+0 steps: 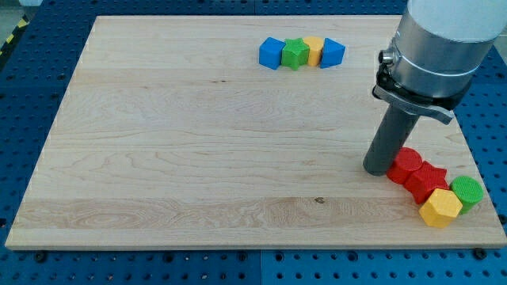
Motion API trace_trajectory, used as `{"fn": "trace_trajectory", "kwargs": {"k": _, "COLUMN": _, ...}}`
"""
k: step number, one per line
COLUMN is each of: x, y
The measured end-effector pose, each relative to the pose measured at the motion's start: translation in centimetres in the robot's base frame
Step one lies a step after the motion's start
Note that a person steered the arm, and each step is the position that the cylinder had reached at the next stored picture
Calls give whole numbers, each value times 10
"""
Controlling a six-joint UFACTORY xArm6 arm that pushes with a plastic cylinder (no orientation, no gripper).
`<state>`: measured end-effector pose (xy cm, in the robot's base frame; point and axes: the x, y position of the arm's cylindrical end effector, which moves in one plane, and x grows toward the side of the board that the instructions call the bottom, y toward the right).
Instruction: Point your arm at the blue cube
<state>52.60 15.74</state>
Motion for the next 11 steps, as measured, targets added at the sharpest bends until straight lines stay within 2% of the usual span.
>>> {"fn": "trace_trajectory", "kwargs": {"k": 2, "x": -27, "y": -20}}
{"fn": "trace_trajectory", "kwargs": {"k": 6, "x": -86, "y": -115}}
{"fn": "trace_trajectory", "kwargs": {"k": 9, "x": -171, "y": -169}}
{"fn": "trace_trajectory", "kwargs": {"k": 11, "x": -240, "y": -179}}
